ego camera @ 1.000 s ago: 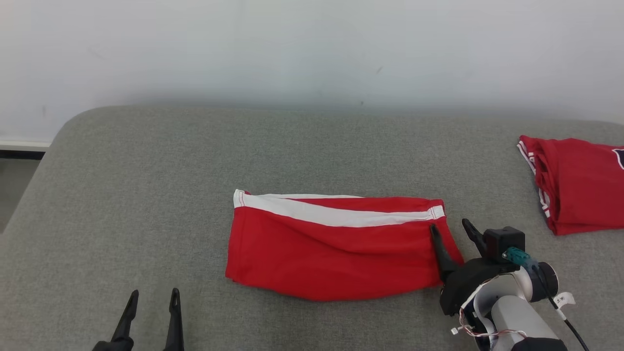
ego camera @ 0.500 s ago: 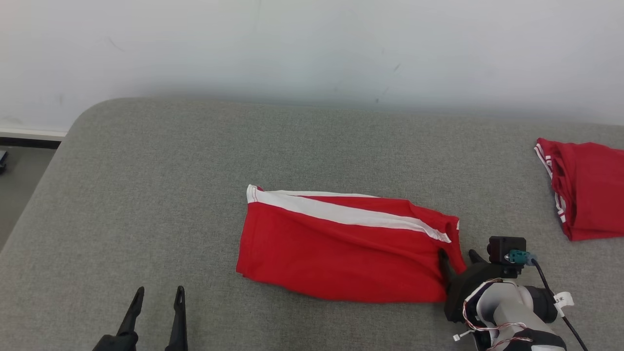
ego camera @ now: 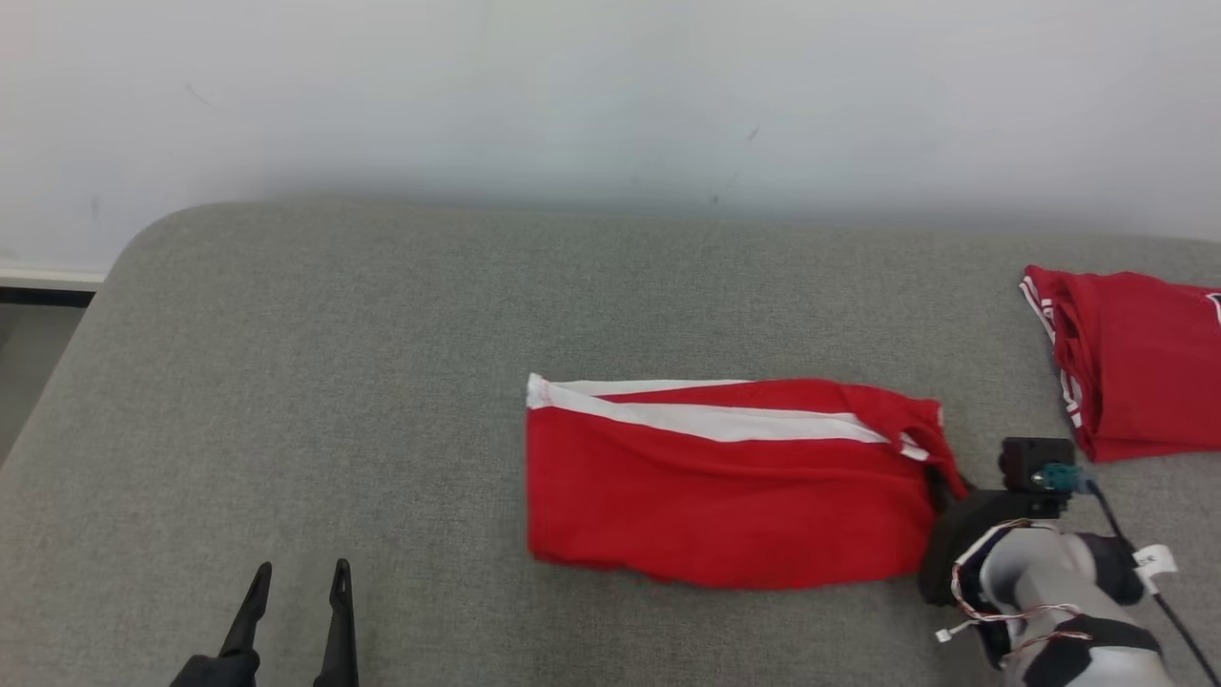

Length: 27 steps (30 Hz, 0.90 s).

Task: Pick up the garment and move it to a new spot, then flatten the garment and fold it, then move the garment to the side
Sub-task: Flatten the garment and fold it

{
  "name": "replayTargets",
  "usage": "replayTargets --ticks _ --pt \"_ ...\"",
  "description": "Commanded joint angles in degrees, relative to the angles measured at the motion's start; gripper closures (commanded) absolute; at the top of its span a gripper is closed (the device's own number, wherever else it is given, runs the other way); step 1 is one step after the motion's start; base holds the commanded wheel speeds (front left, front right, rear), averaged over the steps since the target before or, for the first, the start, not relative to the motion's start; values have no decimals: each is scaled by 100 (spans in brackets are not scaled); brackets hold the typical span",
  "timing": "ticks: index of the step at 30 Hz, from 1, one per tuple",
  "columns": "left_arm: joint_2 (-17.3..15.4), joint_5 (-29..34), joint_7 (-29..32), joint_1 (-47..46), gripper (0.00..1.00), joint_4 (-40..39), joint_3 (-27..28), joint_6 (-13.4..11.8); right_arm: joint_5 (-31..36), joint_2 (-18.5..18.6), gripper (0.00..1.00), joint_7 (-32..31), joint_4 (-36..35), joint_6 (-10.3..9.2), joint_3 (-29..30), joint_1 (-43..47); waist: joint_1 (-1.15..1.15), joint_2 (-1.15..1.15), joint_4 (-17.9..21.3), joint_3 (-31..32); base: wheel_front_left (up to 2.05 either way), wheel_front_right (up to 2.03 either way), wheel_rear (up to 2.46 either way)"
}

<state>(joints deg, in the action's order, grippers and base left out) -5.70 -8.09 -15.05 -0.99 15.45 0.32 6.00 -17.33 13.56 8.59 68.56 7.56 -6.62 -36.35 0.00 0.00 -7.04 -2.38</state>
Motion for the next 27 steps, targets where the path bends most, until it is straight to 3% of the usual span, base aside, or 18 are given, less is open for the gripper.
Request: replayTargets --ticks 1,7,12,20,27 --pt "28 54 -16 3 0 -7 18 0 -45 96 100 23 -30 -19 -35 -9 0 0 54 37 0 0 0" --pt "82 62 -16 98 0 -69 66 1 -351 603 100 -144 -152 -19 -316 33 0 0 221 75 0 0 0" --pt "109 43 -16 143 0 -46 133 27 -830 654 100 -534 -504 -18 -605 -35 0 0 349 109 0 0 0" --pt "145 93 -16 208 0 -39 172 43 -2188 733 100 -1900 -1695 -18 -1151 -77 0 0 475 192 0 0 0" --pt "186 52 -16 170 0 24 130 69 -3354 739 100 -3094 -2521 -18 -1137 -64 0 0 410 236 0 0 0"
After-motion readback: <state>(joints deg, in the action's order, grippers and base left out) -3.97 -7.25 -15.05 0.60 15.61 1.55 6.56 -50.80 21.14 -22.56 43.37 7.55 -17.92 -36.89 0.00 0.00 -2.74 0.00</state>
